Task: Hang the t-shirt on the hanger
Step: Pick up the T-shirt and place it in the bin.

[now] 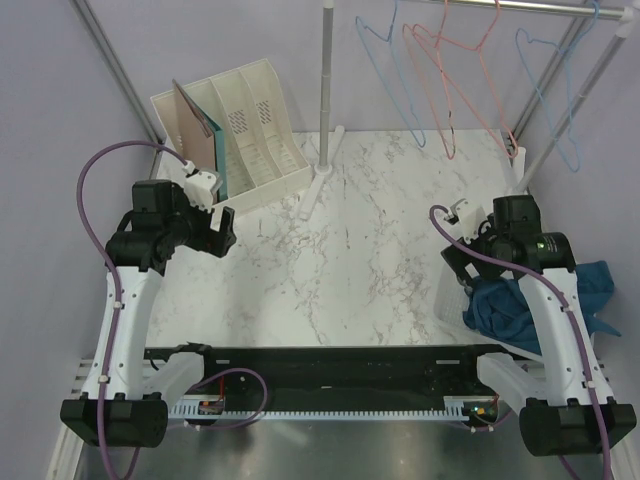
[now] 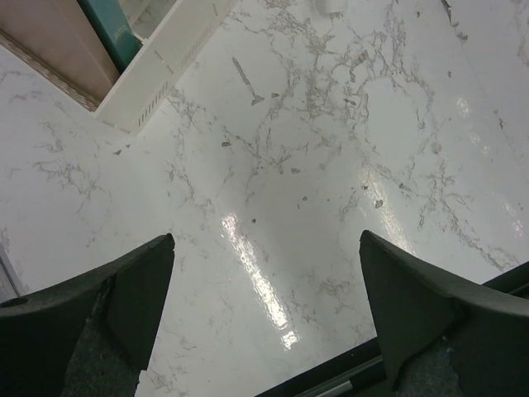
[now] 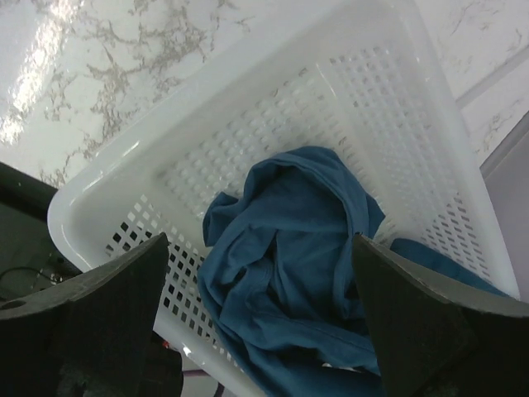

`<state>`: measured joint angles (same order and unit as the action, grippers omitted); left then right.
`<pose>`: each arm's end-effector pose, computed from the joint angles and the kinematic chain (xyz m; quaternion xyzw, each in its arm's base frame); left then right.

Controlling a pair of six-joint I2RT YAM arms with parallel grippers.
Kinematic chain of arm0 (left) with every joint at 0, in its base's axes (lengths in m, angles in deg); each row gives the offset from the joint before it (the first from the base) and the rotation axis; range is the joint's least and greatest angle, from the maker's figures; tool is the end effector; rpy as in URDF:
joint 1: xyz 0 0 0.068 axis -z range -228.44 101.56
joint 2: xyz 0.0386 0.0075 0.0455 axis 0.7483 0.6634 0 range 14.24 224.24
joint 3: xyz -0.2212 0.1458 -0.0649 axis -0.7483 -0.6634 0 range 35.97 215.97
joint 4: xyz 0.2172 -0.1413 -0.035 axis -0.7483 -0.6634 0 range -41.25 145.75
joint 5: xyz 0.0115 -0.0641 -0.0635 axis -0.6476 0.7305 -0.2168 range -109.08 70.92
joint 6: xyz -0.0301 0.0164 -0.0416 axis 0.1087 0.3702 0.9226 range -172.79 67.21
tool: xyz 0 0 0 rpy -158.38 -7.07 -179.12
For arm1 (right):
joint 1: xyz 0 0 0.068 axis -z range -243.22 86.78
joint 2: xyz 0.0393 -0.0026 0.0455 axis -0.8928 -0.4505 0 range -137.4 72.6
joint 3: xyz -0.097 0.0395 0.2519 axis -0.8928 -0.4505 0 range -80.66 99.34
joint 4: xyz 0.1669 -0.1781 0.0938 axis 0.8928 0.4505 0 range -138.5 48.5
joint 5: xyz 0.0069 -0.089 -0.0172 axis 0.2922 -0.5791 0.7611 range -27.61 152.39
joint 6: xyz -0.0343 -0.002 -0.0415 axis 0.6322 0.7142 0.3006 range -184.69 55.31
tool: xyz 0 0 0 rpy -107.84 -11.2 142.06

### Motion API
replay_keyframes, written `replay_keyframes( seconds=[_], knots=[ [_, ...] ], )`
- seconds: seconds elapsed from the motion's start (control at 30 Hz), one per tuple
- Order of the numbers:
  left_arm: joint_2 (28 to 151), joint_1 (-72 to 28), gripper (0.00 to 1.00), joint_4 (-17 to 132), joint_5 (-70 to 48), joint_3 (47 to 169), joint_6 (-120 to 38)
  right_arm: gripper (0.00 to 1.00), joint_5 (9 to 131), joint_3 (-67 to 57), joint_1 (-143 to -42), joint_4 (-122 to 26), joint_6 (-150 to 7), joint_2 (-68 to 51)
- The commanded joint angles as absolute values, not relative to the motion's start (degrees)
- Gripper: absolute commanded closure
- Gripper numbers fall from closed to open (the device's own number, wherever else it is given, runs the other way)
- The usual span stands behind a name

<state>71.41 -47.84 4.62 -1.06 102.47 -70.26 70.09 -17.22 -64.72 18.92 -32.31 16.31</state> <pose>0.1893 -0.0131 0.3623 0.2048 0.8803 -0.0822 0.4199 0.1632 0.0090 0.3283 -0.2974 0.9175 -0.0056 0.2640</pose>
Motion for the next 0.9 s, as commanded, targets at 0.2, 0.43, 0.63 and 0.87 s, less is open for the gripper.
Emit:
replay_keyframes(
  seconds=[0.2, 0.43, 0.63, 0.87],
  knots=[
    [72.60, -47.21, 0.01, 3.37, 1.92, 104.87, -73.17, 0.02, 57.21, -18.70, -64.36, 28.05, -22.16, 17.85],
    [73.13, -46.51, 0.01, 3.37, 2.18, 104.44, -74.32, 0.02, 53.78, -27.74, -58.49, 26.57, -14.60, 15.04],
    [73.13, -46.33, 0.01, 3.54, 3.15, 104.26, -74.14, 0.02, 49.92, -36.35, -53.12, 14.28, -10.11, 7.22],
    [72.43, -46.33, 0.01, 4.51, 4.99, 103.21, -74.23, 0.04, 47.97, -44.28, -52.59, 3.80, -9.58, 1.16]
  ],
)
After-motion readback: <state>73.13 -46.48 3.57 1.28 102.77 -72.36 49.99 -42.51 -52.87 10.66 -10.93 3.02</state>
